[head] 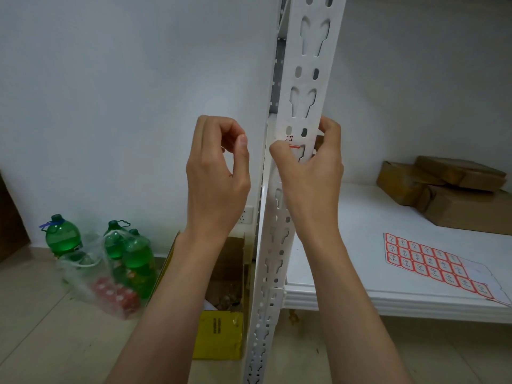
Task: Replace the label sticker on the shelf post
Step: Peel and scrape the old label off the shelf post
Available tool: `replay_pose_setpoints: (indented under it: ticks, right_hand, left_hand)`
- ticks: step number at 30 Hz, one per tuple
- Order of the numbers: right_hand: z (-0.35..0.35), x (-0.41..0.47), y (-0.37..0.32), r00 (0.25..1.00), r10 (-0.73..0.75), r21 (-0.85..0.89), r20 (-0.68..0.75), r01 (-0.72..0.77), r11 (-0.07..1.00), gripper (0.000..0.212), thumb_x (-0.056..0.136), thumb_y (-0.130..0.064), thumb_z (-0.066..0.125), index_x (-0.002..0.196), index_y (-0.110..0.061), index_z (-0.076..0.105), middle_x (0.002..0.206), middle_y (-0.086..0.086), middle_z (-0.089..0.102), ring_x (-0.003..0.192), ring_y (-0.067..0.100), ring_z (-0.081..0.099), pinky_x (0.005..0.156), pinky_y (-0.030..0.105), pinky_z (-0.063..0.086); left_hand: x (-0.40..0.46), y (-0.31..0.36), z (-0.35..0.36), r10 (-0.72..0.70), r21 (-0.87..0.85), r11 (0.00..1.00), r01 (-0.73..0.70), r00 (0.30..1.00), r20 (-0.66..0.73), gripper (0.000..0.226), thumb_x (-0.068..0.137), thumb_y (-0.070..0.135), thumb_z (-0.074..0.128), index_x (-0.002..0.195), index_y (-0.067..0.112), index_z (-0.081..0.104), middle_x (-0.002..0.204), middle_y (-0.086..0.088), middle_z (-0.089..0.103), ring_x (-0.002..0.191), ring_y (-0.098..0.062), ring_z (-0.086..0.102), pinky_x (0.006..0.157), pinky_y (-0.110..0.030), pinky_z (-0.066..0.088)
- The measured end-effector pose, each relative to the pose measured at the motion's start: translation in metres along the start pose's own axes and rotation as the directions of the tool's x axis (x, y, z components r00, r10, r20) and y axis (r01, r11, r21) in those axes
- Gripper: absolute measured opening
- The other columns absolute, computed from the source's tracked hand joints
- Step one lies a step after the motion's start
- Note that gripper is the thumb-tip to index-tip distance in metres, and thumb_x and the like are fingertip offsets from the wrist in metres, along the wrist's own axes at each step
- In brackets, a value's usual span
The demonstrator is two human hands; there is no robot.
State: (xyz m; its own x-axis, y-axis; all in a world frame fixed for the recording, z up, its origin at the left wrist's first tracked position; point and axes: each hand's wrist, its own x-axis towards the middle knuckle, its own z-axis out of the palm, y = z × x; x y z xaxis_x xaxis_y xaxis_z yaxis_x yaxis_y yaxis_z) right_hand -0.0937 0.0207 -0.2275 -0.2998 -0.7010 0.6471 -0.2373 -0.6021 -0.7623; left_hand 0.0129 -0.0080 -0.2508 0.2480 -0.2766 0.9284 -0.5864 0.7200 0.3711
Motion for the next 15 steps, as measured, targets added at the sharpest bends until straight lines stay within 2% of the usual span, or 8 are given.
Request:
replay_pose_setpoints:
  ticks: [7,11,15]
  right_hand:
    - [-0.002,0.002,0.002,1.0,-0.023,-0.041,0.001,0.023,0.999,0.052,0.089,-0.019,0.072,0.132,-0.019,0.042,0.111,-0.017,0.05,0.085,-0.006,0.058,0.063,-0.003,0.042]
    - [-0.003,0.003,0.006,1.0,-0.013,-0.003,0.023,0.013,1.0,0.05,0.09,-0.021,0.072,0.13,-0.022,0.042,0.101,-0.026,0.049,0.085,-0.026,0.053,0.063,-0.001,0.043]
    - [-0.004,0.004,0.008,1.0,-0.019,0.002,0.013,0.019,1.0,0.045,0.091,-0.022,0.071,0.125,-0.025,0.042,0.101,-0.027,0.051,0.087,-0.023,0.055,0.065,-0.001,0.044]
  left_hand:
    - [0.002,0.007,0.001,-0.014,-0.034,0.999,0.015,0.999,0.031,0.008,0.094,0.008,0.057,0.095,0.001,0.06,0.093,0.0,0.055,0.078,-0.005,0.049,0.076,-0.005,0.04]
    - [0.006,0.018,0.001,-0.133,-0.211,0.966,0.152,0.986,0.098,0.007,0.094,0.013,0.064,0.098,0.008,0.065,0.095,0.0,0.067,0.085,-0.01,0.064,0.079,-0.013,0.052]
    - [0.009,0.023,-0.001,-0.198,-0.303,0.924,0.233,0.97,0.142,0.009,0.093,0.009,0.065,0.101,0.008,0.068,0.097,-0.002,0.071,0.092,-0.013,0.068,0.083,-0.021,0.057]
